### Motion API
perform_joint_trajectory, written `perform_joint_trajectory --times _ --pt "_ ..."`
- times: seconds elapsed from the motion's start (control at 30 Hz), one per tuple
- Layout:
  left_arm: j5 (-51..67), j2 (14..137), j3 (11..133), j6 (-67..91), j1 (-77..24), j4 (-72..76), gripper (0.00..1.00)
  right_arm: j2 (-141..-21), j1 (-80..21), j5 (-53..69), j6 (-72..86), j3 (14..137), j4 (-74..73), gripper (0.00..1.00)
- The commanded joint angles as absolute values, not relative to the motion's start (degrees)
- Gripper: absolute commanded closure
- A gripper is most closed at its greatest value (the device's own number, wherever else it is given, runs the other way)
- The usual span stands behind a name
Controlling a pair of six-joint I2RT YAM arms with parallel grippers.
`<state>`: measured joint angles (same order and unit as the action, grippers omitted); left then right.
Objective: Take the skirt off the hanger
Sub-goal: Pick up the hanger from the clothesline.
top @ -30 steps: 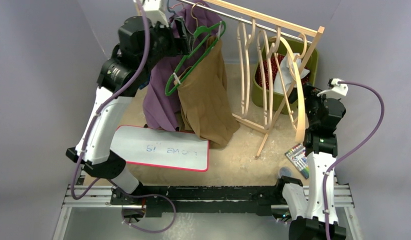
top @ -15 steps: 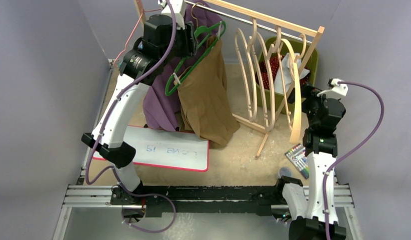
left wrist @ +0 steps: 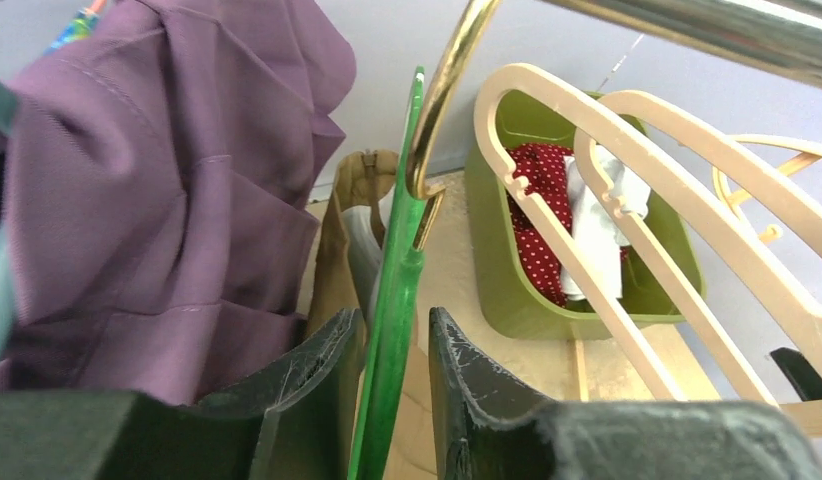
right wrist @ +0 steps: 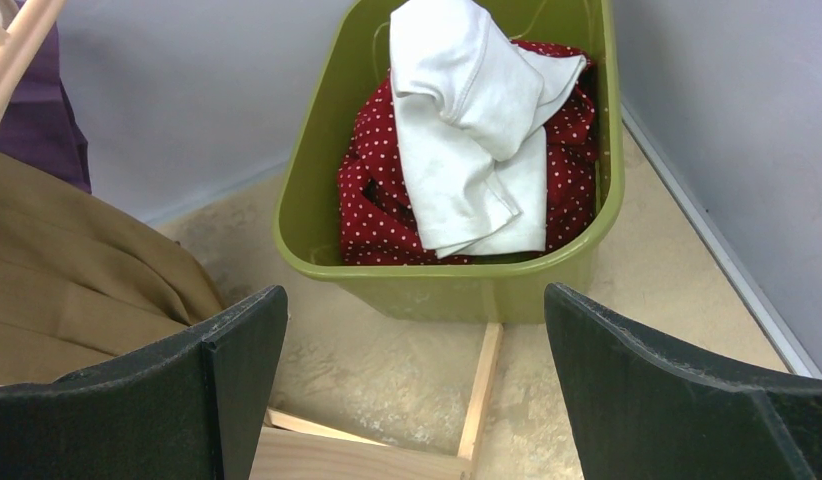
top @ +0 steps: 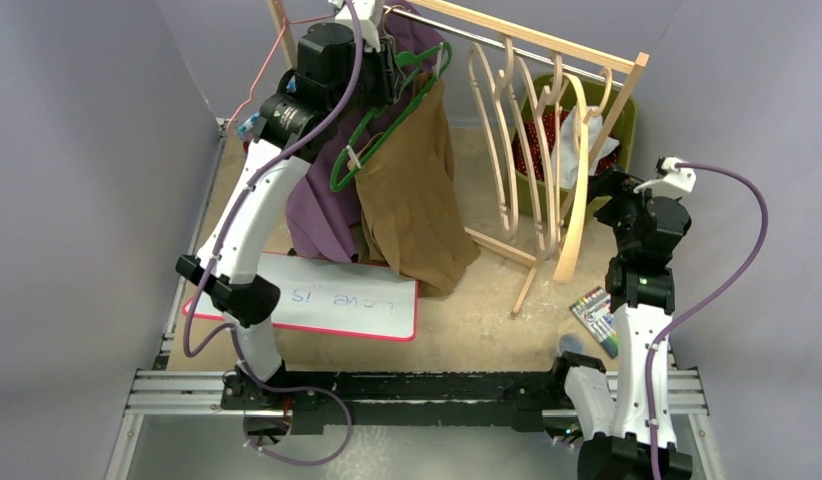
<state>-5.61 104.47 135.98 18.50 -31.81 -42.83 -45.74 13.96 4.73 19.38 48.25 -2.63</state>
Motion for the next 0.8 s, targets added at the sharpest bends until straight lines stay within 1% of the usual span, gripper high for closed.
perform_joint_trajectory --times 0.0,0.17,0.33,0.47,0.6,0.77 --pt "-1.5 104.5 137.9 21.4 -30.9 -38.1 0.73 -45.5 13.5 7.7 18.9 47.7 -0.4 0.01" --pt "3.6 100.5 131.4 28.5 -29.5 -30.7 0.83 -45.6 13.5 7.8 18.9 47.7 -0.3 0.01" --pt "6.6 97.1 126.2 34.9 -29.1 -23.2 0.88 -45.5 13.5 8.1 18.9 47.7 -0.2 0.01" --pt "6.9 95.9 124.2 38.4 -28.8 -19.9 0.92 -45.4 13.5 7.9 18.9 47.7 -0.2 0.01" --pt "6.4 95.6 123.4 41.8 -28.4 -17.5 1.0 -45.2 13.5 7.9 18.9 47.6 -0.3 0.01" --pt "7.1 94.7 120.5 47.7 -28.2 -11.6 1.0 -45.1 13.5 7.8 18.9 47.6 -0.3 0.01"
